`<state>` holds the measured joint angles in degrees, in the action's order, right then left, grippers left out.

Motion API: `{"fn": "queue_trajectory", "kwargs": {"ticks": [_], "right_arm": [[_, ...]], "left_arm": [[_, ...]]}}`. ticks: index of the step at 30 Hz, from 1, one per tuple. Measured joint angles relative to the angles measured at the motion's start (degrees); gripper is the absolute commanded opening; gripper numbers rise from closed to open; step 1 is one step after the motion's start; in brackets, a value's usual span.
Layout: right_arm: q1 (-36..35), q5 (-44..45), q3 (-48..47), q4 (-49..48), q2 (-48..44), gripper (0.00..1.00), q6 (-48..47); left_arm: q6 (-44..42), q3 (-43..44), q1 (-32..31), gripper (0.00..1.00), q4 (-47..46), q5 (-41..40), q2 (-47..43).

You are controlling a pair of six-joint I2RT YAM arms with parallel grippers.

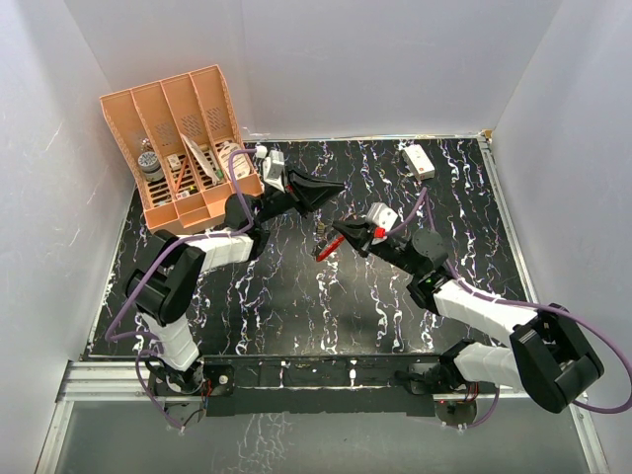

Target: Put the keys on the keyring

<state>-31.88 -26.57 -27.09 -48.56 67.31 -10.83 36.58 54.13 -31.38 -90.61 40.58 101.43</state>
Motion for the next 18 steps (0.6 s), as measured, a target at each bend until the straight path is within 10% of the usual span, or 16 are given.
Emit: {"fn": "queue_trajectory", "kwargs": {"ticks": [13, 18], "right_arm": [[-0.28, -0.26, 0.0, -0.02, 0.46, 0.01, 0.42], [-0.28, 0.72, 0.0, 0.7, 0.46, 0.01, 0.39]], "left_arm": [[-1.42, -2.54, 0.17, 0.0, 0.37, -1.11, -0.28], [-2.95, -6.54, 0.92, 0.23, 1.97, -2.36, -3.06]]}}
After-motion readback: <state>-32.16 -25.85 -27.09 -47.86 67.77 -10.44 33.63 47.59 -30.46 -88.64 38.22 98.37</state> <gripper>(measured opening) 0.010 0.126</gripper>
